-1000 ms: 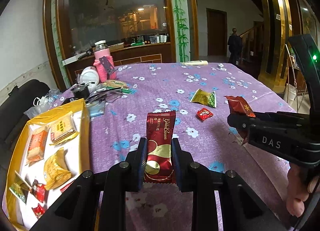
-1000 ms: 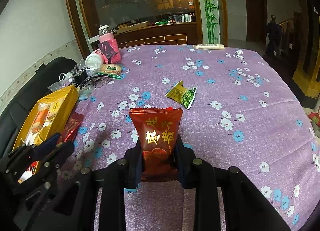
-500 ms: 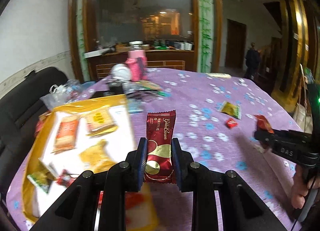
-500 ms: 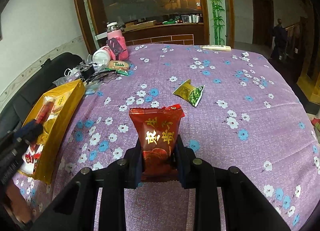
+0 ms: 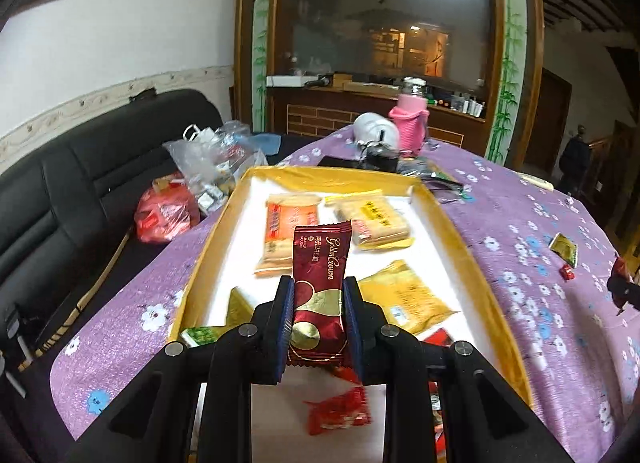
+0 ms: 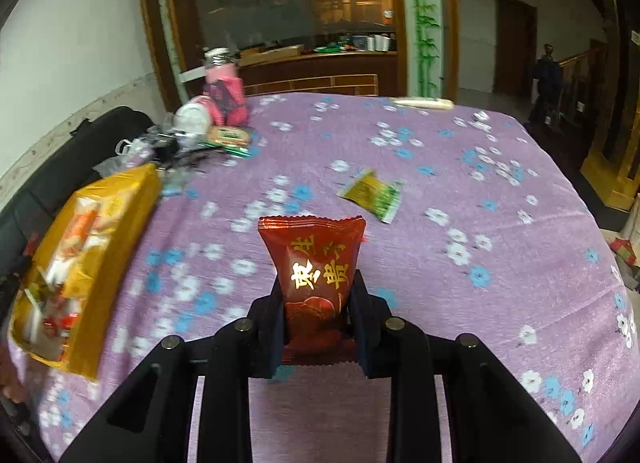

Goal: Organize snacks
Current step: 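Carry the chocolate bar and the red jujube pack over the yellow box, then open the right gripper to drop the red jujube pack while the left drops the chocolate bar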

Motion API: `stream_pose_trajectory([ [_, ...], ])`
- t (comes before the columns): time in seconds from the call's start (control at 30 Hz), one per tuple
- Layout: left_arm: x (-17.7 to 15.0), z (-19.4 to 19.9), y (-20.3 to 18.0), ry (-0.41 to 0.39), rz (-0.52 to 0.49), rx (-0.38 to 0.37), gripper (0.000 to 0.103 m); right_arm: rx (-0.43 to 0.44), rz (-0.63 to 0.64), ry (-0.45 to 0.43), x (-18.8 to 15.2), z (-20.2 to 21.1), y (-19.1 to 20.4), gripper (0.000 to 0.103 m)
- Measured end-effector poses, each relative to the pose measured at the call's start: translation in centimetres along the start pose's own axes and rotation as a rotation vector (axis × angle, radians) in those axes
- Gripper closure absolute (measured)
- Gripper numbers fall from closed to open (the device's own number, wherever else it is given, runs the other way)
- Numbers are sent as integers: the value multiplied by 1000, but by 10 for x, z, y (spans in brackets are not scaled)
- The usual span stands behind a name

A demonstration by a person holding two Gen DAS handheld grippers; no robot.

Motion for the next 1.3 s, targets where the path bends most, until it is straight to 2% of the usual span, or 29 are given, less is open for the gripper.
stream_pose_trajectory([
  [0.13,-6,-9,3,18,9,-16,78,142,59,25,9,9,66,76],
  [0.33,-10,-20,6,74,52,-74,78,295,156,64,14,5,170,76],
  [0.43,-14,-29,13,121,98,-78,78,345,179,97,17,-8,211,76],
  [0.57,-17,-35,14,151,106,-72,78,359,180,164,18,-38,247,76],
  [0.87,-19,-40,13,184,83,-24,78,268,254,187,7,-68,276,76],
  [1.3,-19,-42,16,197,84,7,78,294,231,217,5,-75,273,76],
])
Point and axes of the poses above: each gripper's, at about its wrist camera, not at the fingertips, and z roughly against the way its jaws point, y to its left, x to its top, the point moved 6 cm from there along -z, roughly the way its jaws point, and after that the axes turned 7 degrees about -x, right-handed, at the moved point
